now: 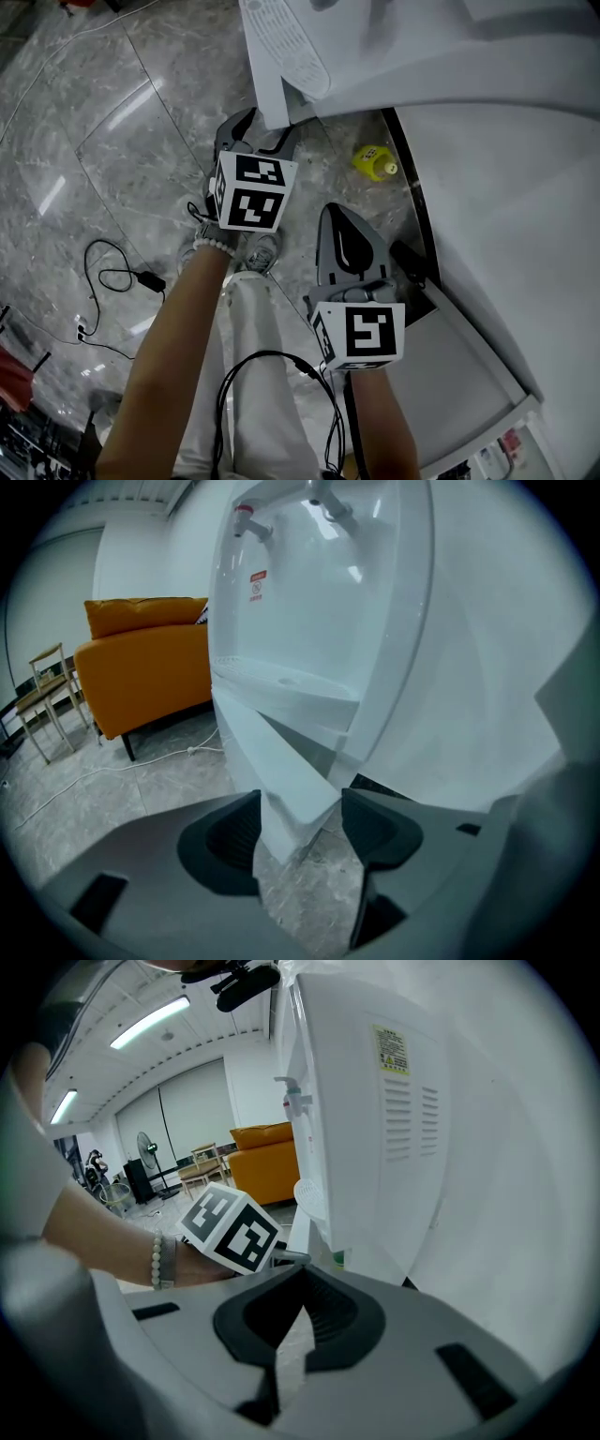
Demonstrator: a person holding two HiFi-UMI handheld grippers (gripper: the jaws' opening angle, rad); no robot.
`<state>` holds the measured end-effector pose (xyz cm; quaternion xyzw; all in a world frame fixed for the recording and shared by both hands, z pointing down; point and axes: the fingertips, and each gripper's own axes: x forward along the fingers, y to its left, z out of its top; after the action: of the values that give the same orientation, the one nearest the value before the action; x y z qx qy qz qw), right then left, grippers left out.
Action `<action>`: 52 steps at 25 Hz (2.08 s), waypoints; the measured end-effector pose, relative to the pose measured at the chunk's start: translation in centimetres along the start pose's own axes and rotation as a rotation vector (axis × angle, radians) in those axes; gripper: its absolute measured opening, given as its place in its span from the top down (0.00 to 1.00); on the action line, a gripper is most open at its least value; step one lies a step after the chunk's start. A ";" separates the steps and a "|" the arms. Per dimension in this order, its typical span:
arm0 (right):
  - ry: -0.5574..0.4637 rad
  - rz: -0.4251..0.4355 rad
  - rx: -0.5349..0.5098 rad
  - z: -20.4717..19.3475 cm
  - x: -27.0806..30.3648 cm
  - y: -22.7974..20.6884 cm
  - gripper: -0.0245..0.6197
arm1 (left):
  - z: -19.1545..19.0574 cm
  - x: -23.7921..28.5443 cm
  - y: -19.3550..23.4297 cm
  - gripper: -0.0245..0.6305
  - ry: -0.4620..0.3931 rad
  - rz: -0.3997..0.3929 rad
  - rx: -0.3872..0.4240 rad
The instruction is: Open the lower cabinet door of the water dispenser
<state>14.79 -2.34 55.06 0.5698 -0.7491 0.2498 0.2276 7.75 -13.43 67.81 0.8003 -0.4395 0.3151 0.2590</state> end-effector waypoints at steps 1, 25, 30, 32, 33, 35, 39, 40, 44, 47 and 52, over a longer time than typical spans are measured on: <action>-0.001 -0.001 0.002 0.0 0.0 -0.1 0.95 | -0.2 0.0 0.2 0.54 0.005 0.005 -0.017; -0.016 0.053 -0.042 2.9 0.8 3.8 0.95 | -2.7 -3.3 5.2 0.67 0.024 0.046 -0.016; -0.023 0.034 -0.035 3.4 1.2 4.8 0.95 | -3.3 -4.4 7.8 0.68 0.016 0.072 -0.019; -0.025 0.019 -0.030 3.6 1.2 5.1 0.95 | -3.5 -4.9 8.9 0.69 0.015 0.078 -0.014; -0.025 0.011 -0.027 3.6 1.3 5.3 0.95 | -3.6 -5.2 9.5 0.69 0.015 0.084 -0.009; -0.023 0.000 -0.024 3.7 1.3 5.7 0.95 | -3.8 -5.6 10.8 0.69 0.021 0.095 -0.003; -0.011 -0.022 -0.024 3.8 1.6 6.8 0.95 | -3.9 -6.1 12.8 0.70 0.034 0.104 0.008; -0.007 -0.026 -0.022 3.8 1.7 7.1 0.95 | -4.0 -6.3 13.4 0.70 0.037 0.107 0.014; 0.006 -0.042 -0.017 3.9 2.1 8.4 0.95 | -4.0 -6.7 15.7 0.70 0.048 0.119 0.021; 0.012 -0.053 -0.017 4.1 2.4 9.3 0.95 | -3.8 -7.1 17.6 0.71 0.046 0.131 0.017; 0.023 -0.073 -0.012 4.5 3.2 10.3 0.95 | -3.0 -7.3 20.6 0.78 0.034 0.157 0.031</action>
<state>3.81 -5.26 52.36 0.5925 -0.7266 0.2434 0.2485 -13.98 -17.30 67.32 0.7617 -0.4916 0.3548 0.2287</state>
